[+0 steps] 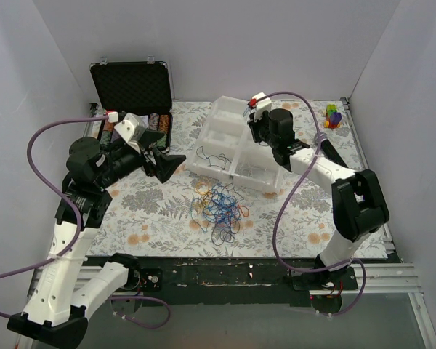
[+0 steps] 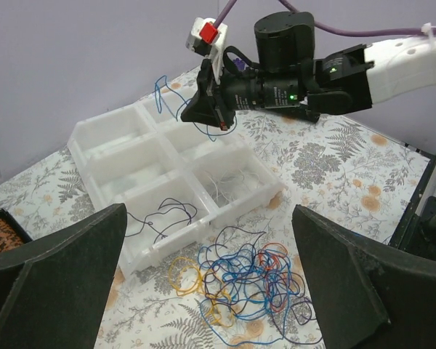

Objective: Untangle the cables

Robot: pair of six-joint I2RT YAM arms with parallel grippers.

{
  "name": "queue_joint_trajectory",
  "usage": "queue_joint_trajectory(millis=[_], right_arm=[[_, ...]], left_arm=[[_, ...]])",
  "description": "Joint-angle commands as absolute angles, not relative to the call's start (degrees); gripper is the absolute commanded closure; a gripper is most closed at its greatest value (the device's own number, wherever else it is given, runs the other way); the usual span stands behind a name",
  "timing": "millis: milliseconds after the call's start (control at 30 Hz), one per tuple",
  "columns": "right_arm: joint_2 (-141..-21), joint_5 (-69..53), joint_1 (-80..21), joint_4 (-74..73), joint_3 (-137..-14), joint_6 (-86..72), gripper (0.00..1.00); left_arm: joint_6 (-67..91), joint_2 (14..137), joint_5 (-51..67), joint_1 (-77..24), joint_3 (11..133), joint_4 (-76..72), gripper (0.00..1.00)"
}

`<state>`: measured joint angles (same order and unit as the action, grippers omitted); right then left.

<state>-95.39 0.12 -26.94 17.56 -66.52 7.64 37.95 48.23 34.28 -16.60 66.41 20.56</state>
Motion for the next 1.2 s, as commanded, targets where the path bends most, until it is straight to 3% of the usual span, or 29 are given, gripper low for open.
queue_joint_trajectory(millis=[0, 567, 767, 867, 1167], right_arm=[[-98.5, 6.0, -26.3, 26.1, -68.3, 12.1, 0.99], [-106.1, 11.3, -24.5, 22.1, -70.2, 11.5, 0.98], [-102.4, 9.7, -24.5, 23.3, -66.4, 9.3, 0.69], [-101.9, 9.6, -24.5, 21.4, -66.8, 8.5, 0.59], [-94.8, 6.6, -24.5, 22.9, -62.6, 5.2, 0.56]], left_arm=[[35.9, 46.5, 33.4, -16.4, 68.6, 23.6, 0.02], [35.3, 45.8, 33.3, -16.4, 66.7, 22.6, 0.02], [35.5, 46.5, 33.8, -16.4, 66.7, 21.7, 0.02], [35.5, 46.5, 34.1, -16.5, 66.8, 21.4, 0.02], [34.5, 45.4, 33.7, -16.4, 66.1, 21.4, 0.02]])
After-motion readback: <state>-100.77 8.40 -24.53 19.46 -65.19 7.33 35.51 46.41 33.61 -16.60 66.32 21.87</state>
